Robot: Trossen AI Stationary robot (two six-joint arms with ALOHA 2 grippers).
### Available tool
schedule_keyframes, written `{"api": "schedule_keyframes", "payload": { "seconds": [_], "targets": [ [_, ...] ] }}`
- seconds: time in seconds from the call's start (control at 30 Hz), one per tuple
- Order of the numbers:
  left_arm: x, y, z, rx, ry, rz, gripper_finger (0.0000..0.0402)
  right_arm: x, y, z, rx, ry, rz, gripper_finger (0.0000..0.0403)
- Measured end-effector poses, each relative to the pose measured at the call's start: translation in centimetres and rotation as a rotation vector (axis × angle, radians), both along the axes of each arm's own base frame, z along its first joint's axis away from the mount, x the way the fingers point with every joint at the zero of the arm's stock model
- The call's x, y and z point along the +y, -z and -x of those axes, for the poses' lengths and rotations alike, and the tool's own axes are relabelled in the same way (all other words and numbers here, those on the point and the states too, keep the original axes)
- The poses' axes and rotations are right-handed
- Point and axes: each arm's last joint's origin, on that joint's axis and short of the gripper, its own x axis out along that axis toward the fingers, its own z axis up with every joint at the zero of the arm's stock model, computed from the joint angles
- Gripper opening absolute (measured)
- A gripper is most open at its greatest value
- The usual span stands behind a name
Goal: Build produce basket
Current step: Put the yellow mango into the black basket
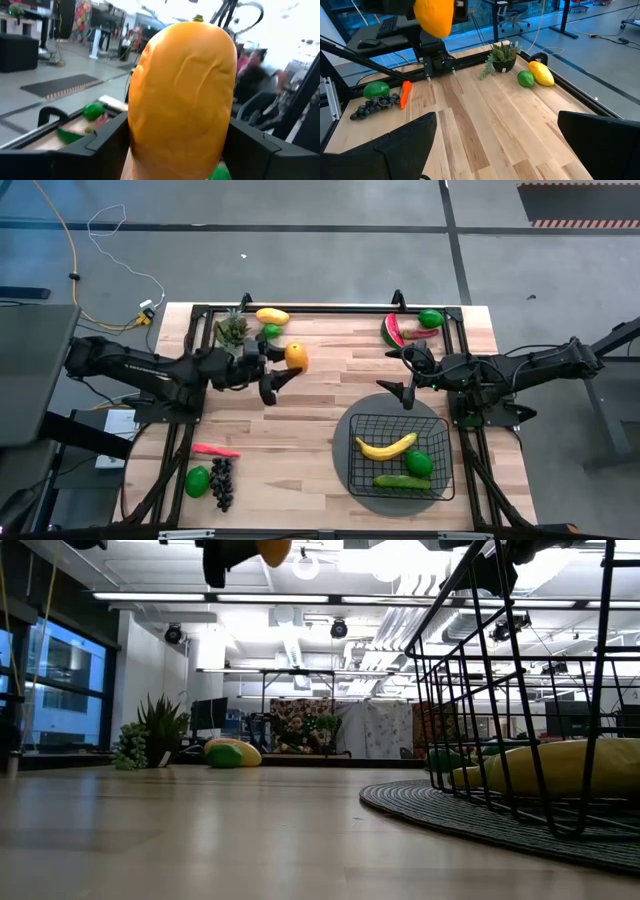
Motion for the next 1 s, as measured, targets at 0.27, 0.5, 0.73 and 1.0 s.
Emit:
{"api": "schedule_keyframes", "payload": {
  "seconds": [0.27, 0.5, 0.73, 1.0],
  "targets": [
    [-0.1, 0.0, 0.0, 0.020, 0.029, -0.054, 0.0258, 0.0, 0.0, 0.0, 0.000, -0.001, 0.000, 0.0399],
    [-0.2, 0.2, -0.1, 0.038, 0.050, -0.060, 0.0258, 0.0, 0.0, 0.0, 0.000, -0.005, -0.002, 0.0399],
    [-0.2, 0.7, -0.5, 0.055, 0.051, -0.059, 0.0258, 0.2, -0.4, -0.3, -0.055, -0.038, -0.035, 0.0399],
    [-0.5, 1.2, -5.5, 0.110, 0.075, -0.056, 0.0258, 0.7, -0.5, -3.2, -0.163, -0.073, 0.014, 0.0399]
  ]
}}
